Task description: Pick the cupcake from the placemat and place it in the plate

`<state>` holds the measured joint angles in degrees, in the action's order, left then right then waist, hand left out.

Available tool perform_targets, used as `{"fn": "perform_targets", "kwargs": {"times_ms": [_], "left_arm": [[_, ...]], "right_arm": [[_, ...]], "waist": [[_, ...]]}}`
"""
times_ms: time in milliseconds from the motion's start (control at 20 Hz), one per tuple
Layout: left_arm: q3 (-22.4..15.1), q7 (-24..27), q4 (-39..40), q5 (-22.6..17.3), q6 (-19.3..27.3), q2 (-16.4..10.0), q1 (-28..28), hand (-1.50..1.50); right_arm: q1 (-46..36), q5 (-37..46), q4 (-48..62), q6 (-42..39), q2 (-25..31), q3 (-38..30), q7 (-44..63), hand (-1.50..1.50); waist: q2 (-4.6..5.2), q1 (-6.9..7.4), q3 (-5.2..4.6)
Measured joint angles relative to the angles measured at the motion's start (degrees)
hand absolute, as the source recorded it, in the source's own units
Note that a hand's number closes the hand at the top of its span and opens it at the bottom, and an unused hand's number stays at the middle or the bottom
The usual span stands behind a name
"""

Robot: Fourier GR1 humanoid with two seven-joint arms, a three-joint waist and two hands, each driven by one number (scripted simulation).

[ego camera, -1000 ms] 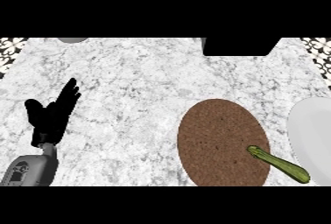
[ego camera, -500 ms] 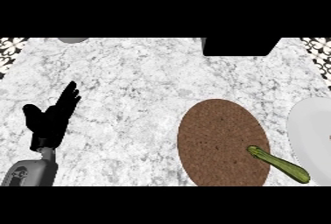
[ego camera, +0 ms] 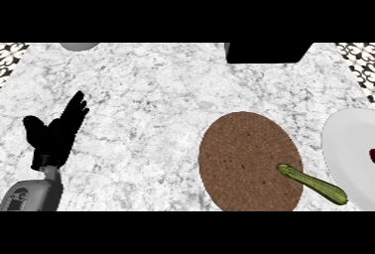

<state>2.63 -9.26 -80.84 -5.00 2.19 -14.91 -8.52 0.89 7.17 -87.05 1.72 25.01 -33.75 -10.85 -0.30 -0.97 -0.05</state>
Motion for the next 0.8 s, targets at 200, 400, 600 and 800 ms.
{"fn": "perform_targets", "kwargs": {"times_ms": [200,400,600,800], "left_arm": [[0.29,0.57,0.85,0.26,0.20,0.33,-0.14,0.00],[-0.57,0.25,-0.88,1.37,0.87,1.44,0.65,0.00],[-0.07,-0.26,-0.87,1.83,0.21,1.55,0.06,0.00],[0.79,0.12,-0.13,1.94,-0.62,1.78,-0.07,0.00]], "right_arm": [[2.31,-9.68,-0.68,-7.12,-0.49,-3.32,4.43,-1.50],[4.41,-16.26,-0.06,-12.73,0.24,-6.53,5.99,-1.50],[4.42,-19.20,4.41,-17.39,3.50,-9.63,3.82,-1.50],[6.37,-19.30,6.96,-19.74,3.30,-11.64,-0.62,-1.50]], "waist": [[0.04,-0.16,0.01],[0.13,0.30,0.03],[0.22,0.60,0.06],[0.25,0.68,0.05]]}}
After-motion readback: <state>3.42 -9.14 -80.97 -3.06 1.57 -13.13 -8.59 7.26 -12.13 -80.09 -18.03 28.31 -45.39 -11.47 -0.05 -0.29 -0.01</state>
